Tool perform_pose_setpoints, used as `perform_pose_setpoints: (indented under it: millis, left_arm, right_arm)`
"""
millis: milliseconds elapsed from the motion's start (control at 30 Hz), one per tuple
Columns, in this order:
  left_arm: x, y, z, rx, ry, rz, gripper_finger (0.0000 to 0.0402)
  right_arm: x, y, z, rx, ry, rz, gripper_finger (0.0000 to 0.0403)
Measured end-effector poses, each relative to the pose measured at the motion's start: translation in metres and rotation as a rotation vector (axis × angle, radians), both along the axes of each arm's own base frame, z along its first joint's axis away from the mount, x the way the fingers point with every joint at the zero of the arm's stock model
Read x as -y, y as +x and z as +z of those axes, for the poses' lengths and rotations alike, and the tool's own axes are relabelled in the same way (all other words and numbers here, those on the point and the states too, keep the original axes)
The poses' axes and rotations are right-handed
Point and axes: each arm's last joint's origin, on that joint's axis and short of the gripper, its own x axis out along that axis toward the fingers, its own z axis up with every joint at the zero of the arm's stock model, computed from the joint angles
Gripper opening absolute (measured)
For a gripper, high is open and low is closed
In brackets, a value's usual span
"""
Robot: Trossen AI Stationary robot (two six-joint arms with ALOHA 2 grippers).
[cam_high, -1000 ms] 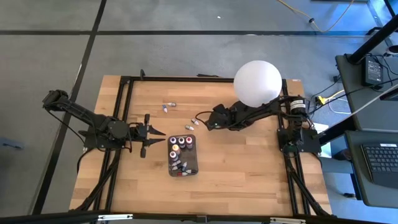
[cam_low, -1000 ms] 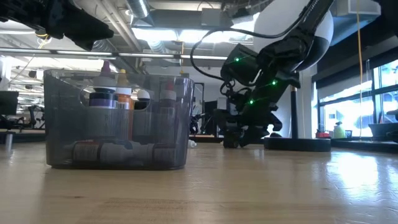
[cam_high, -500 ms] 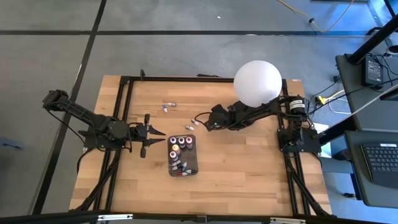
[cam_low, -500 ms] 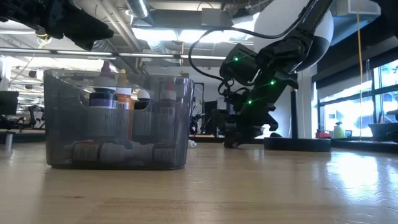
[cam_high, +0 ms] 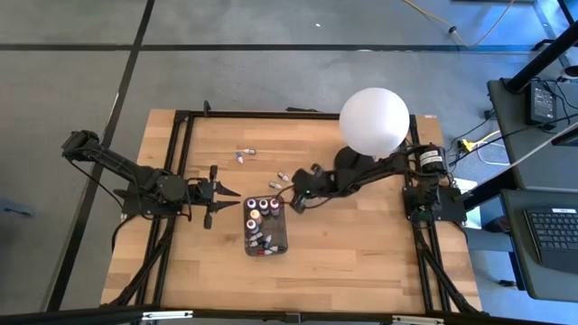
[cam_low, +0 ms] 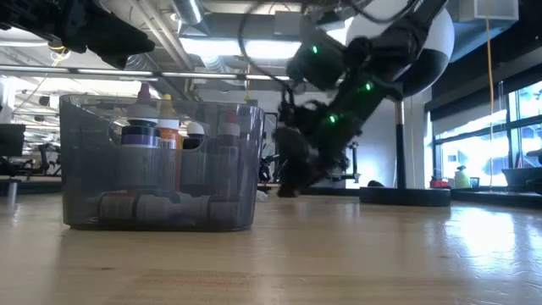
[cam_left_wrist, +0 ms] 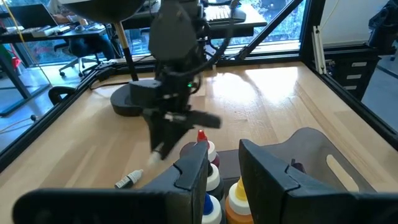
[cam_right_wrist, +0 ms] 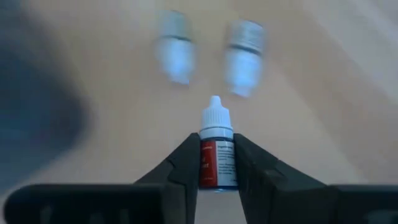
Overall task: Pick & Place food coloring
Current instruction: Put the small red food coloring bottle into the black bin
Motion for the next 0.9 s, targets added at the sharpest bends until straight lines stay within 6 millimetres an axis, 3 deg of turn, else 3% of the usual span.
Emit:
perform_pose_setpoints:
  millis: [200,467,633,900]
  left_arm:
    - [0.000,0.000,0.000,0.000,-0.003,0.001,0.0088]
    - [0.000,0.000,0.000,0.001,-0.017,0.003,0.0088]
    - [0.000,0.000,0.000,0.001,-0.020,0.004,0.0088]
    - [0.000,0.000,0.000,0.001,-0.020,0.003,0.0088]
  right_arm:
    - [-0.036,0.019,0.025,0.031,0.030,0.173,0.0084]
    - [-0.068,0.025,0.068,-0.127,-0.199,0.100,0.0084]
    - [-0.087,0.027,0.096,-0.137,-0.279,0.106,0.0084]
    - [-0.122,0.024,0.107,-0.101,-0.300,0.227,0.0084]
